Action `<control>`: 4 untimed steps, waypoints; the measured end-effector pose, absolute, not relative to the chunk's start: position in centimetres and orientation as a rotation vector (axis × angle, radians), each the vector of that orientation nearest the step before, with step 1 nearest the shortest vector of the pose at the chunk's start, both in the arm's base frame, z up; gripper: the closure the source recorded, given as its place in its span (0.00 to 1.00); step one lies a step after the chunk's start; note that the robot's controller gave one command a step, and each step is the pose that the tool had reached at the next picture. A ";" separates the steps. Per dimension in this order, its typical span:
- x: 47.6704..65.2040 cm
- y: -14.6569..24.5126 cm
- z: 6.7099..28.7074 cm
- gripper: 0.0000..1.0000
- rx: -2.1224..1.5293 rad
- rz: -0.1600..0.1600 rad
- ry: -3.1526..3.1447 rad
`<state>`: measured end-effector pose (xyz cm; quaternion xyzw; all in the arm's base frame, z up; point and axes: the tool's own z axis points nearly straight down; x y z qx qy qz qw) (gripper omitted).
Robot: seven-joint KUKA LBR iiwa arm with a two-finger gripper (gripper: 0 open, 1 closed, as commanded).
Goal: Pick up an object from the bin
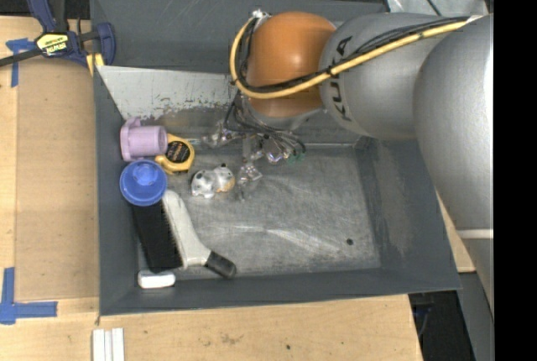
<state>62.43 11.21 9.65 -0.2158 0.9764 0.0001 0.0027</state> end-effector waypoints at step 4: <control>60.7 11.3 17.8 1.00 -0.720 0.001 3.055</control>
Offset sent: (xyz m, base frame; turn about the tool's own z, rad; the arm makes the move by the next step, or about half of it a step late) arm 0.0000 0.0000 0.0000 0.0000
